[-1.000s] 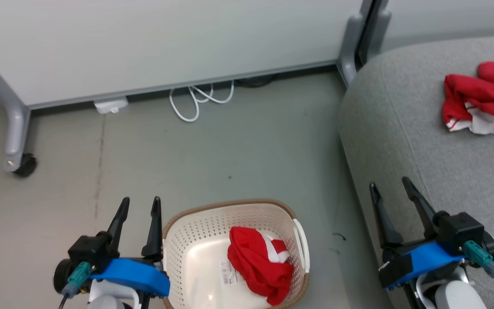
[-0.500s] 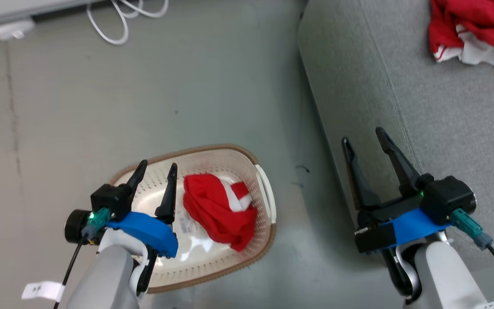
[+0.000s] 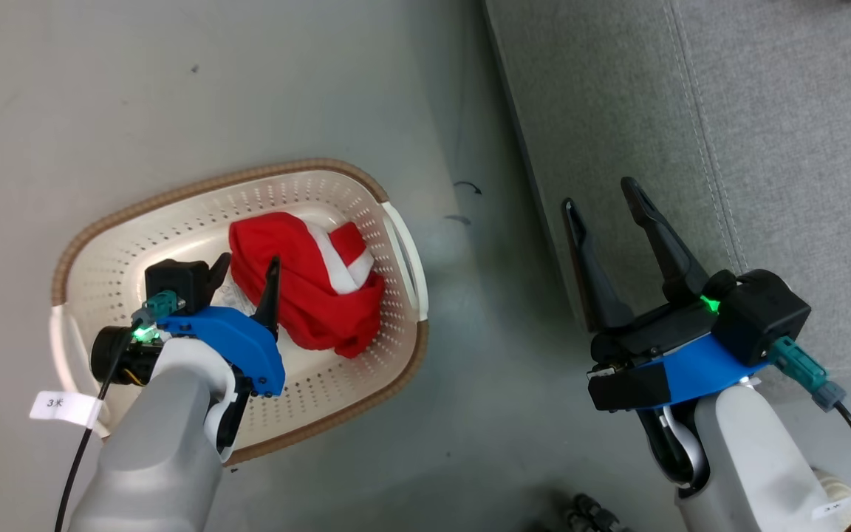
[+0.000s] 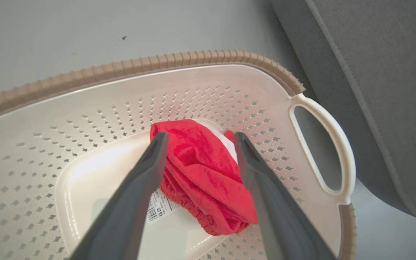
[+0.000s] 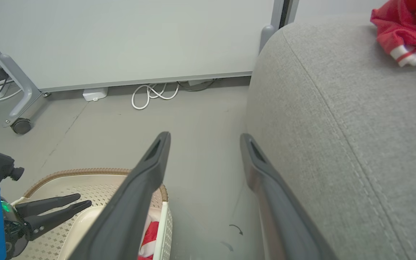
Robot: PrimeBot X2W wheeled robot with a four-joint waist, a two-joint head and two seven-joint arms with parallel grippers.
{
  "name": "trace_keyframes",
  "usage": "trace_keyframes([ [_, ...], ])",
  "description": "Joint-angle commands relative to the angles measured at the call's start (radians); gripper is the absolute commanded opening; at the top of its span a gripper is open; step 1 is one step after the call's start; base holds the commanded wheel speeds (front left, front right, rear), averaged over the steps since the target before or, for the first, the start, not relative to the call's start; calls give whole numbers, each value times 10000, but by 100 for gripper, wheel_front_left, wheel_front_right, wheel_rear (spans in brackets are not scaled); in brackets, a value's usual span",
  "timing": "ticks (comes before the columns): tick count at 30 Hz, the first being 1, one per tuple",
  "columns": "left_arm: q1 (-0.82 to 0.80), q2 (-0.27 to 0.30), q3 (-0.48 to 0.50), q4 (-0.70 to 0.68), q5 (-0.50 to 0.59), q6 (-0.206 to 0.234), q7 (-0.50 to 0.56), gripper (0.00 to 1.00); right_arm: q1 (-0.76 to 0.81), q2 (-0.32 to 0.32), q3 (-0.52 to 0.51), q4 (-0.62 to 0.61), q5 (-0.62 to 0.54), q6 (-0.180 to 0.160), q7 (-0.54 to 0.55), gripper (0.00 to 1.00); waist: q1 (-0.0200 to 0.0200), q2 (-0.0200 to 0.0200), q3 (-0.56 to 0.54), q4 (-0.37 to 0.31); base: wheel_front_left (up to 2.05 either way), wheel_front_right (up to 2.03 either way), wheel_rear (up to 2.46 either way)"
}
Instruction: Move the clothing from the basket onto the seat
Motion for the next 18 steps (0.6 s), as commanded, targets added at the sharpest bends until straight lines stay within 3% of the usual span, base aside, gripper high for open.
trace_keyframes([
  [1,-294,-25,29,266,-117,-8,102,100,-178,4,76,4,162,3,-102,100,-3,0,469,-326,0,0,0],
  [18,-1778,182,385,2223,-569,850,1089,100,-513,7,405,-372,698,3,-182,100,-3,0,1843,-814,0,0,0],
])
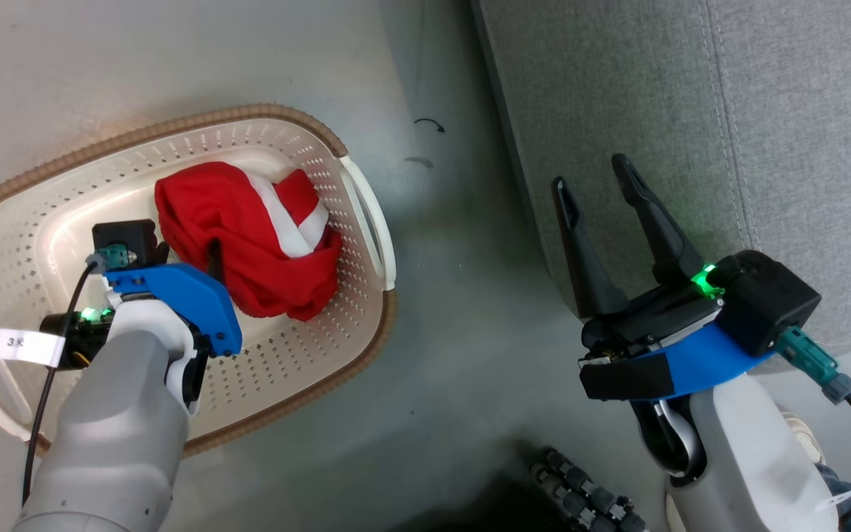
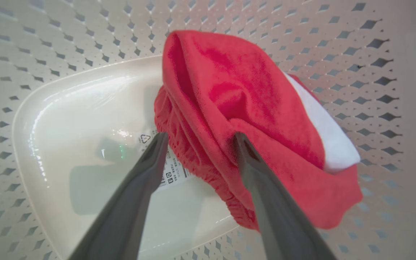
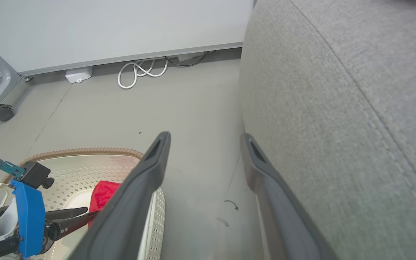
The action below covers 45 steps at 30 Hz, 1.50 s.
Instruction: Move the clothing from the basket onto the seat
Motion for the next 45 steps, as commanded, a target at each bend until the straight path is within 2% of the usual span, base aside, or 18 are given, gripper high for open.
trace_keyframes([
  [1,-284,39,64,119,-83,99,99,100,-190,9,33,-99,57,3,-48,100,-1,0,190,-77,0,0,0],
  [13,-766,-313,201,539,-514,-17,306,100,-60,9,-47,-322,-58,3,-50,100,-1,0,485,34,0,0,0],
  [14,-780,-334,185,569,-522,-37,333,97,-53,9,-43,-330,-54,3,-50,100,-1,0,491,41,0,0,0],
  [15,-798,-341,163,599,-527,-47,377,78,-55,9,-36,-331,-53,3,-51,100,-1,0,495,46,0,0,0],
  [16,-819,-344,142,626,-524,-53,385,46,-60,9,-33,-329,-52,3,-51,100,-1,0,497,51,0,0,0],
  [17,-843,-345,120,648,-520,-67,389,35,-65,9,-32,-329,-54,3,-51,100,-1,0,498,55,0,0,0],
  [18,-862,-344,87,661,-502,-94,382,14,-68,9,-30,-330,-58,3,-51,100,-1,0,498,55,0,0,0],
  [19,-870,-330,64,671,-493,-123,353,0,-66,9,-31,-331,-57,3,-51,100,-1,0,497,56,0,0,0],
  [34,-916,-242,-128,845,-596,-331,280,0,-308,9,104,-234,25,1,-51,100,-1,0,350,-2,0,0,0],
  [45,-470,-540,-215,913,-766,-466,90,0,-323,8,-27,140,-350,3,-45,100,-1,0,-870,507,0,0,0],
])
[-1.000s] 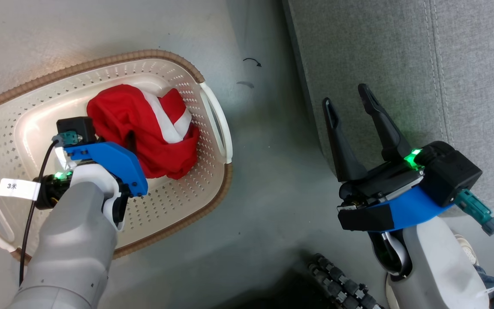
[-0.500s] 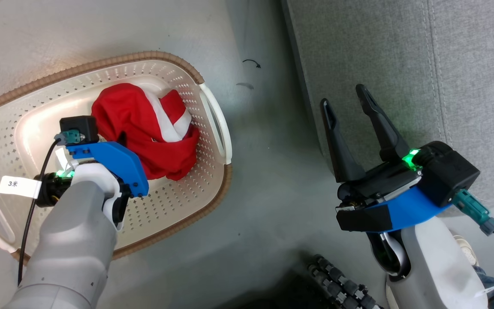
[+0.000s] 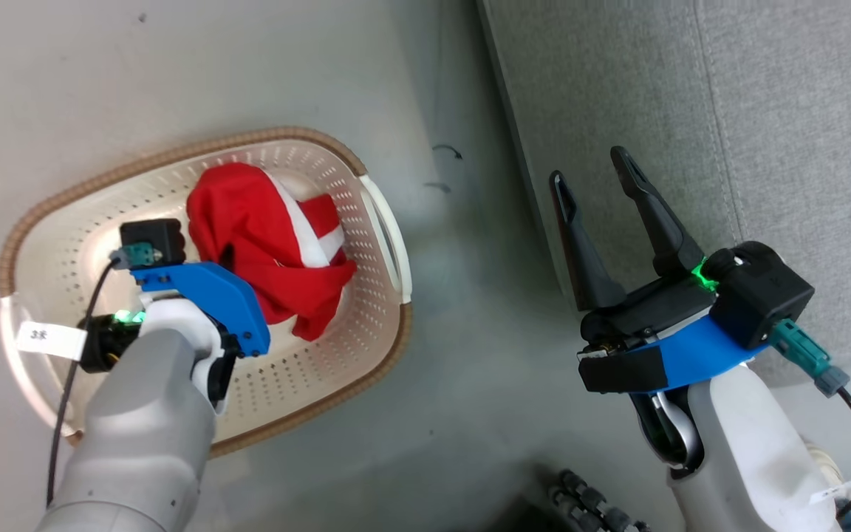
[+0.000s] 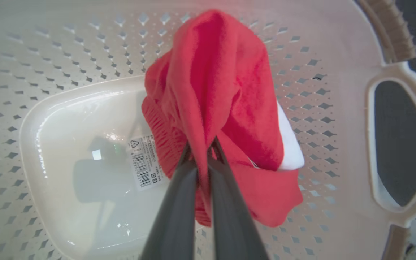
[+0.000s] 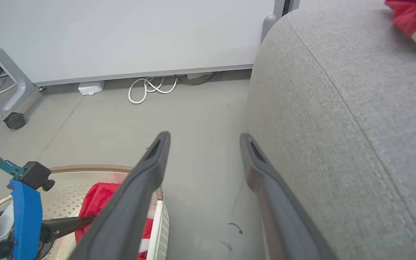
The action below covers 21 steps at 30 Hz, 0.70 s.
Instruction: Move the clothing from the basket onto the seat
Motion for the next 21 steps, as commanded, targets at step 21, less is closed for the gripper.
trace_keyframes([
  [21,2027,-646,-1960,-1823,-891,-330,-333,0,1134,-2,-516,1202,-1054,5,315,100,0,0,-4725,1932,0,0,0],
])
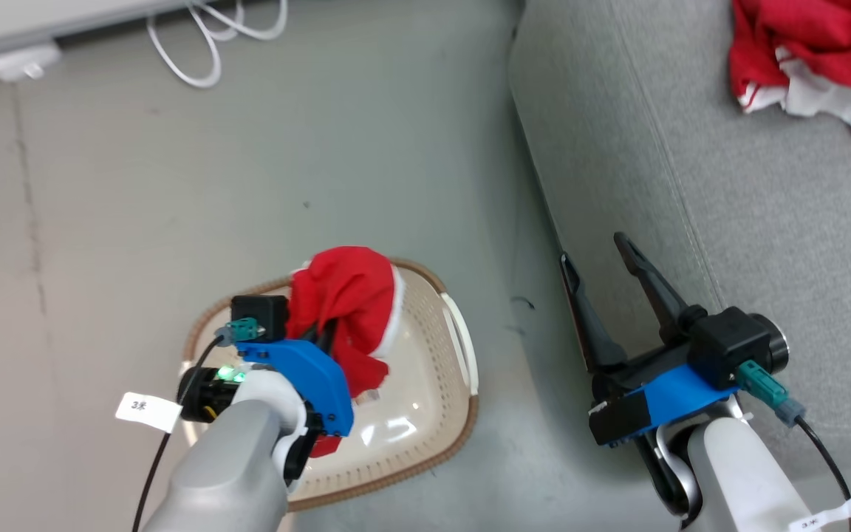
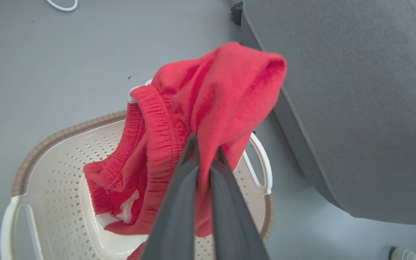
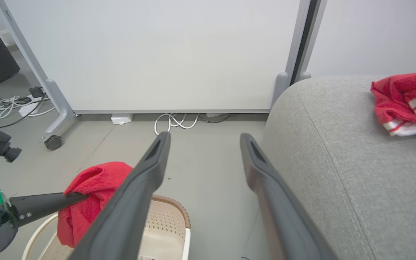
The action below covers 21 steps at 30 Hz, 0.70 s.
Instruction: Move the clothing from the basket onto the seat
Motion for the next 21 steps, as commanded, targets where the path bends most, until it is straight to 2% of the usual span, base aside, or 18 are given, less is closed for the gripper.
trace_keyframes([
  [1,149,-4,-236,-342,-198,-22,46,0,206,-7,-5,7,-29,1,82,100,2,-1,-950,569,0,0,0],
  [11,76,84,-1719,-1930,-1111,-25,-195,0,827,-8,-78,-132,-5,3,518,100,2,-1,-2452,1159,0,0,0],
  [21,-455,298,-2884,-2933,-1791,-26,-294,0,1210,-8,28,-346,129,3,831,100,2,-1,-3256,1326,0,0,0],
])
